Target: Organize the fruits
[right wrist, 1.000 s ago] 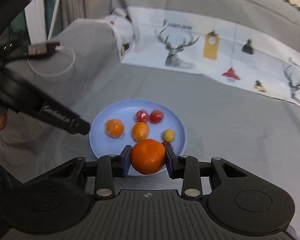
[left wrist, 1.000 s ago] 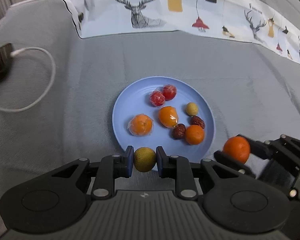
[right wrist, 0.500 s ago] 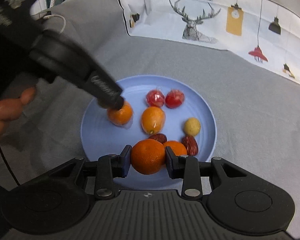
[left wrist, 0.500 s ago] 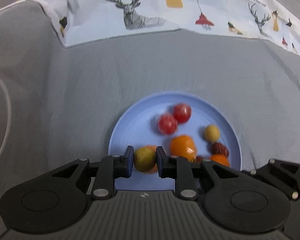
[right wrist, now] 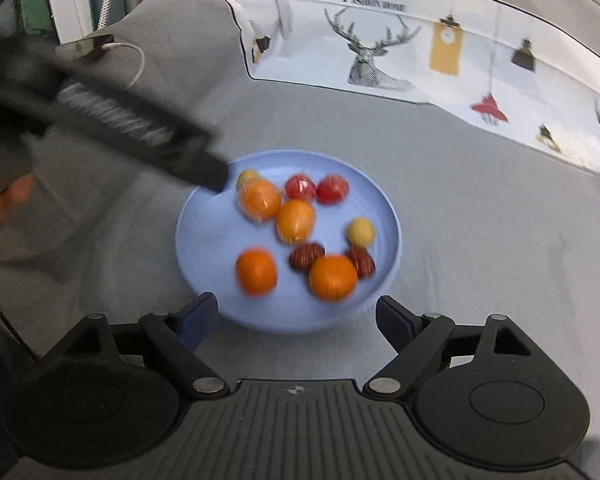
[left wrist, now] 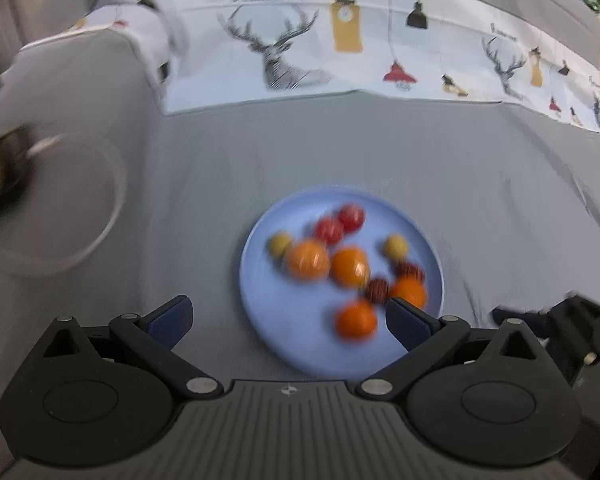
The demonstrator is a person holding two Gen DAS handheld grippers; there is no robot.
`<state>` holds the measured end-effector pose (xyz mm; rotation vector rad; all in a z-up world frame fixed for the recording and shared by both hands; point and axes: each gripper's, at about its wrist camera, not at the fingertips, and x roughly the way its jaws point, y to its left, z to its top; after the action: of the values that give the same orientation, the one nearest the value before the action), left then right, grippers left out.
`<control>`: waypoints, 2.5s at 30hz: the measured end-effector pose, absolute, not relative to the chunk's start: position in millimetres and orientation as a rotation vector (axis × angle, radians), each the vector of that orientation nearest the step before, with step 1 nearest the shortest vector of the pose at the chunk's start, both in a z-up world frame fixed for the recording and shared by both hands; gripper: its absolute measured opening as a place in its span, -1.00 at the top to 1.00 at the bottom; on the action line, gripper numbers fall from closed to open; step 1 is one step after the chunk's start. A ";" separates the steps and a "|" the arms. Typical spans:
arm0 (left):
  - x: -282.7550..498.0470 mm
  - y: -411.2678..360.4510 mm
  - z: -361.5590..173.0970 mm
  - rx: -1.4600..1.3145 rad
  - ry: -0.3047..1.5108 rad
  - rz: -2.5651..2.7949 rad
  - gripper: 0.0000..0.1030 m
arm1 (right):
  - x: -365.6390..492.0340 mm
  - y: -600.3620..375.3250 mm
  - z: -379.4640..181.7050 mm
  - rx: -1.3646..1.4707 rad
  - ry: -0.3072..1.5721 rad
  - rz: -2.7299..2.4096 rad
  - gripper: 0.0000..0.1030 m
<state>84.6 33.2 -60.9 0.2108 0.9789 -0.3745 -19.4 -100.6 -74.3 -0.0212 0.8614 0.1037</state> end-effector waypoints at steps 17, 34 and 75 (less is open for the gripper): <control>-29.4 69.4 -15.9 0.173 0.942 -0.207 -0.99 | -121.0 -90.8 -12.9 -0.024 0.691 -0.048 -0.98; -57.8 62.3 -9.0 0.208 0.881 -0.108 -0.99 | -153.9 -80.2 4.3 -0.083 0.629 -0.073 -0.98; -54.2 63.9 -12.7 0.245 0.894 -0.109 -0.99 | -153.0 -76.6 2.3 -0.097 0.637 -0.065 -0.99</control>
<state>-54.2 63.9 -12.7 0.2449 0.8938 -0.1086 -153.0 -76.6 2.3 -0.0966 0.6373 -0.0645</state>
